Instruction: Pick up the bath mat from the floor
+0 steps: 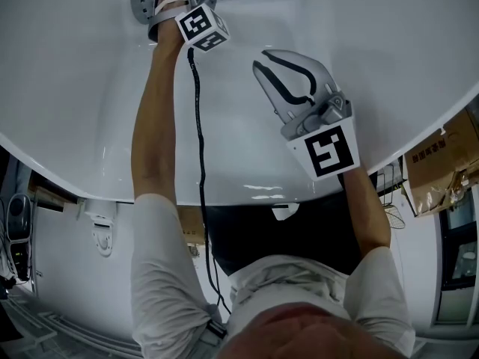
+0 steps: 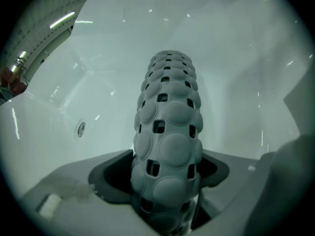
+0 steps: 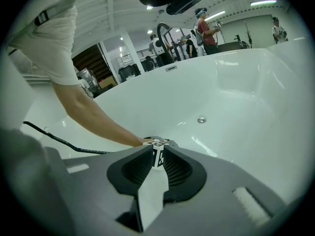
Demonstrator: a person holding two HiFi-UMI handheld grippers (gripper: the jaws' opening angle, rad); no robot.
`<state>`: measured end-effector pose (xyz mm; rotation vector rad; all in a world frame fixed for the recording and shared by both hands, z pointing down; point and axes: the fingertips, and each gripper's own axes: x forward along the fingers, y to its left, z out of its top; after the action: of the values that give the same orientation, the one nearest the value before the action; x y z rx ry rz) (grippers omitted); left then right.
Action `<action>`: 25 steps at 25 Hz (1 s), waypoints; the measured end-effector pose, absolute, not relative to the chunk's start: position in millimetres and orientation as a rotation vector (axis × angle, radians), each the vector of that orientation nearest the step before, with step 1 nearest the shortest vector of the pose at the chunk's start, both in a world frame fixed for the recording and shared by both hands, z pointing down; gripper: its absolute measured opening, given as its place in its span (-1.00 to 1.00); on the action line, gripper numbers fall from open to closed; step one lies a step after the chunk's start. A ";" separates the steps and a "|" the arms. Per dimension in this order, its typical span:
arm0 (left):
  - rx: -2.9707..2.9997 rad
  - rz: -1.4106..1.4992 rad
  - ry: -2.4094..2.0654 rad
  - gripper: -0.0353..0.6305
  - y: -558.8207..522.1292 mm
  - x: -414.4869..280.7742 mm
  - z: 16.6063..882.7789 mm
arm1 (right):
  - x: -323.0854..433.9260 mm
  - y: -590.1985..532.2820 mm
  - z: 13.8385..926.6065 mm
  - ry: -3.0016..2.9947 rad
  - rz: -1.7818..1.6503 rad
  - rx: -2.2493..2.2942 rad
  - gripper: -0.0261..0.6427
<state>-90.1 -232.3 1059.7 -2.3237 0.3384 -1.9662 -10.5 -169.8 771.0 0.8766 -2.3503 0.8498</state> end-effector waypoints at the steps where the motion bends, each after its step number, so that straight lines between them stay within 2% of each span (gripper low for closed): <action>1: -2.317 -1.970 0.345 0.20 -231.5 -90.1 1058.3 | -11.0 -169.3 770.8 -2.351 0.851 0.877 -0.72; 4: -2.320 -1.989 0.359 0.02 -229.4 -92.2 1054.6 | -14.2 -168.9 770.1 -2.353 0.849 0.871 -0.72; 9: -2.355 -2.049 0.336 -0.10 -207.8 -96.7 1051.7 | -19.3 -165.4 768.4 -2.353 0.840 0.856 -0.72; 25: -2.521 -2.060 0.502 -0.19 -181.6 -88.0 1002.6 | -25.8 -157.8 755.0 -2.360 0.822 0.840 -0.72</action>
<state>-88.0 -181.6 1002.6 -2.5212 0.5025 -2.0600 -25.8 -157.8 755.0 0.8401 -2.3599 0.8220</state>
